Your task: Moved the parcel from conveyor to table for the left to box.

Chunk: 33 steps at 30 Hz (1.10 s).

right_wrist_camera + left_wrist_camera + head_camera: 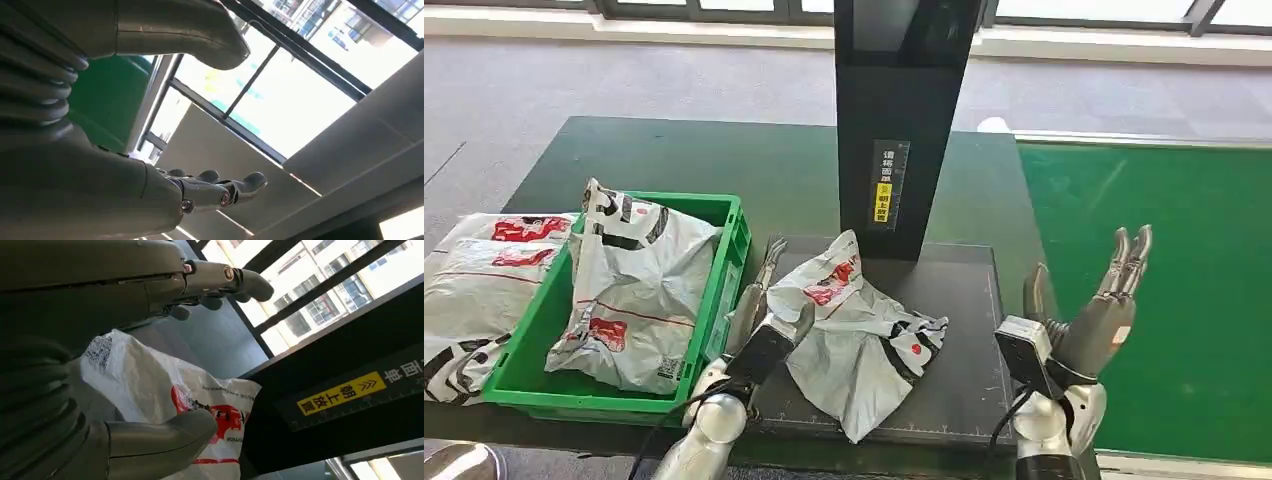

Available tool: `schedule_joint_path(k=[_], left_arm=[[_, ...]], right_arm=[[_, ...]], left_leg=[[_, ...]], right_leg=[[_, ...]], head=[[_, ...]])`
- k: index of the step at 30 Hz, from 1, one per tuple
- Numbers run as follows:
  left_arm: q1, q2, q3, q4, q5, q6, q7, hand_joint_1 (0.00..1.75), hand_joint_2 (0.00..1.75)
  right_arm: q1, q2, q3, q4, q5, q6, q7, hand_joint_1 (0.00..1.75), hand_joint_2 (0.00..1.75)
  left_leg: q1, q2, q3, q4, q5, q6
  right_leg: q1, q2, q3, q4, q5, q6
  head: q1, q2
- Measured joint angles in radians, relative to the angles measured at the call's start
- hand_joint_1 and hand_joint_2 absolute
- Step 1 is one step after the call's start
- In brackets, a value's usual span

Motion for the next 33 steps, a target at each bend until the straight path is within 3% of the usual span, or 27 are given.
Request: schedule_joint_path(k=[15,26,30,31,32,33], left_arm=[[-0.008,0.0,-0.018,0.04,-0.041,0.006,0.023,0.0,1.75],[-0.036,-0.002,-0.052,0.181,-0.298,0.106,0.194,0.0,1.75],[-0.069,-0.005,-0.078,0.276,-0.52,0.18,0.381,0.0,1.75],[-0.08,-0.008,-0.082,0.301,-0.554,0.194,0.41,0.1,1.75],[-0.09,-0.009,-0.085,0.32,-0.57,0.203,0.421,0.54,1.75],[-0.1,-0.011,-0.086,0.333,-0.576,0.207,0.426,0.54,1.75]], right_arm=[[0.007,0.009,-0.016,-0.016,0.0,0.001,0.0,0.0,1.75],[0.007,0.018,-0.023,-0.02,0.0,0.001,0.0,0.0,1.75],[0.006,0.019,-0.024,-0.025,0.005,0.001,0.0,0.0,1.75],[0.007,0.019,-0.024,-0.025,0.01,0.001,0.0,0.0,1.75],[0.006,0.021,-0.025,-0.025,0.013,0.001,0.0,0.0,1.75],[0.007,0.022,-0.025,-0.025,0.013,0.001,0.0,0.0,1.75]], left_leg=[[0.0,0.0,0.0,0.0,0.0,0.0],[0.0,0.0,0.0,0.0,0.0,0.0],[0.0,0.0,0.0,0.0,0.0,0.0],[0.0,0.0,0.0,0.0,0.0,0.0],[0.0,0.0,0.0,0.0,0.0,0.0],[0.0,0.0,0.0,0.0,0.0,0.0]], right_leg=[[0.0,0.0,0.0,0.0,0.0,0.0],[0.0,0.0,0.0,0.0,0.0,0.0],[0.0,0.0,0.0,0.0,0.0,0.0],[0.0,0.0,0.0,0.0,0.0,0.0],[0.0,0.0,0.001,0.0,0.0,0.0],[0.0,0.0,0.001,0.0,0.0,0.0]], head=[[0.0,0.0],[0.0,0.0],[0.0,0.0],[0.0,0.0],[0.0,0.0],[0.0,0.0]])
